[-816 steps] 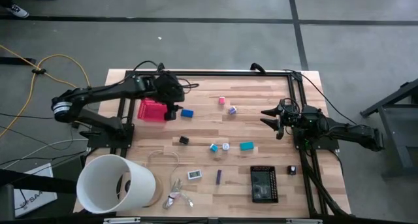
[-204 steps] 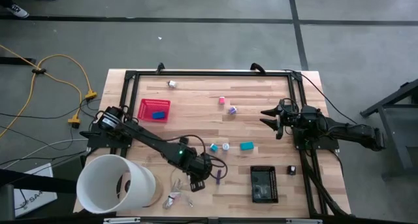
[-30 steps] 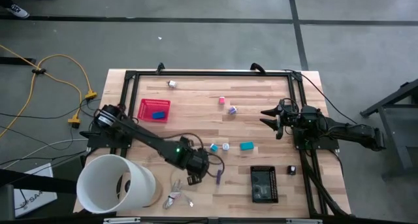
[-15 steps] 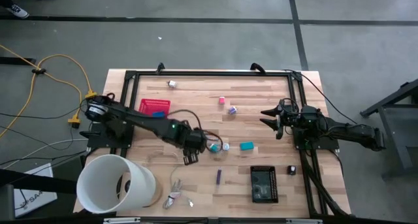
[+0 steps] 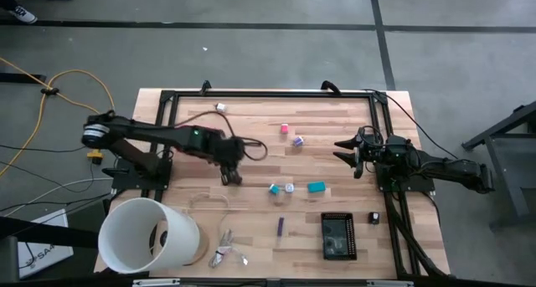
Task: Pick & Place Office items
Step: Put the white digital clock into the red bin
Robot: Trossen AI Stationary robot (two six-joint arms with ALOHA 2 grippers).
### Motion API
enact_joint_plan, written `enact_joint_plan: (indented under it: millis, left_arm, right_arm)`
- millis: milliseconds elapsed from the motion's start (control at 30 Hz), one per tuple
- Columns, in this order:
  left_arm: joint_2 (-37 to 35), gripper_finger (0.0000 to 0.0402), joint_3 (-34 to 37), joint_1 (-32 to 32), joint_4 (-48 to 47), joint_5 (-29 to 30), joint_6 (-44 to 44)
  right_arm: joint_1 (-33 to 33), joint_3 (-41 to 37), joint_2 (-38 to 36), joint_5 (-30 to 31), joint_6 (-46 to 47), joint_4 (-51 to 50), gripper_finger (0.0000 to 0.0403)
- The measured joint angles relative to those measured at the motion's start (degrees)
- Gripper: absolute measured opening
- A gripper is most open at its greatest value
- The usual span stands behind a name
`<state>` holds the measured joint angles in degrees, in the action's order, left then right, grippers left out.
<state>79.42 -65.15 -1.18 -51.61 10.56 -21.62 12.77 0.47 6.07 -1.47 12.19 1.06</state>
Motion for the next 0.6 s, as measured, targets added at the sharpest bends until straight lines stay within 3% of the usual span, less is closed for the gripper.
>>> enact_joint_plan:
  millis: [267,600]
  left_arm:
    - [-8.57,0.0148,9.69,11.41,2.23,-4.96,8.49]
    - [-10.01,0.0148,14.17,26.25,2.31,-14.3,22.19]
  right_arm:
    - [-0.02,-0.02,0.0,0.0,0.0,0.0,0.0172]
    - [-0.02,0.0,0.0,0.0,0.01,0.0,0.0172]
